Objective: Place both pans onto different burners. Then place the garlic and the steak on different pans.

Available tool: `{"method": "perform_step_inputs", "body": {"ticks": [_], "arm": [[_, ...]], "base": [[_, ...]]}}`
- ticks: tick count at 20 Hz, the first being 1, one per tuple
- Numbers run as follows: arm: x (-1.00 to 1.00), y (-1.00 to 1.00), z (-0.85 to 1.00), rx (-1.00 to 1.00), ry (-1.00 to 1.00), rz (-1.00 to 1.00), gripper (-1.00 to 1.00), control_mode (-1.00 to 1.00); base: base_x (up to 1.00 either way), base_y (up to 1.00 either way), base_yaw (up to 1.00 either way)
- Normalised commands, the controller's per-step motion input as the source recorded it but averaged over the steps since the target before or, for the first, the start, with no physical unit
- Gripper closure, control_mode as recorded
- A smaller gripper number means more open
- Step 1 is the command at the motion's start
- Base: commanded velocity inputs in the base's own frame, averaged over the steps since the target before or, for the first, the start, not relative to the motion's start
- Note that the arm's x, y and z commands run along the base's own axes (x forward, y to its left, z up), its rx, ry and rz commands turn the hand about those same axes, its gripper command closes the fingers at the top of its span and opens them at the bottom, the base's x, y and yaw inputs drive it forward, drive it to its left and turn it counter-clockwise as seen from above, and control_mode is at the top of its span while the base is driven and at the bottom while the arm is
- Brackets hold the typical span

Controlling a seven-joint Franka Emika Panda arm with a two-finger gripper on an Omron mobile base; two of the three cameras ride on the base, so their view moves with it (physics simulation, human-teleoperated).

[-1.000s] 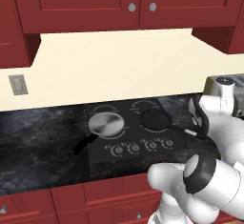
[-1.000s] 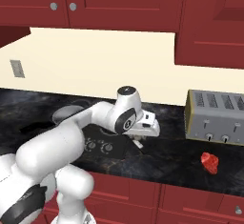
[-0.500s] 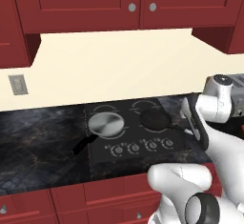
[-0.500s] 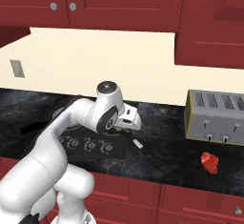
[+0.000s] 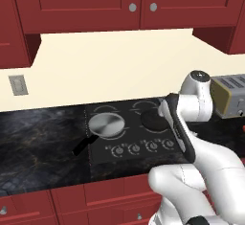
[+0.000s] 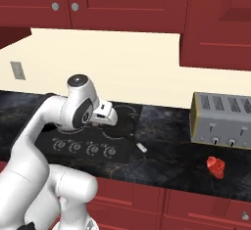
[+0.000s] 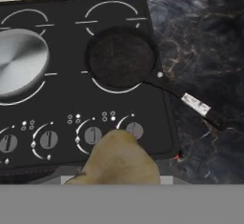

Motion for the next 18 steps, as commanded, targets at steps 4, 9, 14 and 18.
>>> {"method": "perform_step_inputs", "body": {"ticks": [4, 9, 14, 18], "arm": [[0.23, 0.99, 0.11, 0.0, -0.01, 0.0, 1.0, -1.0], [0.51, 0.94, 0.02, 0.0, 0.0, 0.0, 1.0, -1.0], [0.7, 0.69, 0.06, 0.0, 0.0, 0.0, 1.0, -1.0], [0.73, 0.58, 0.0, 0.0, 0.03, 0.0, 1.0, -1.0]], "base": [[0.0, 0.0, 0.0], [0.0, 0.0, 0.0], [0.0, 0.0, 0.0], [0.0, 0.0, 0.0]]}}
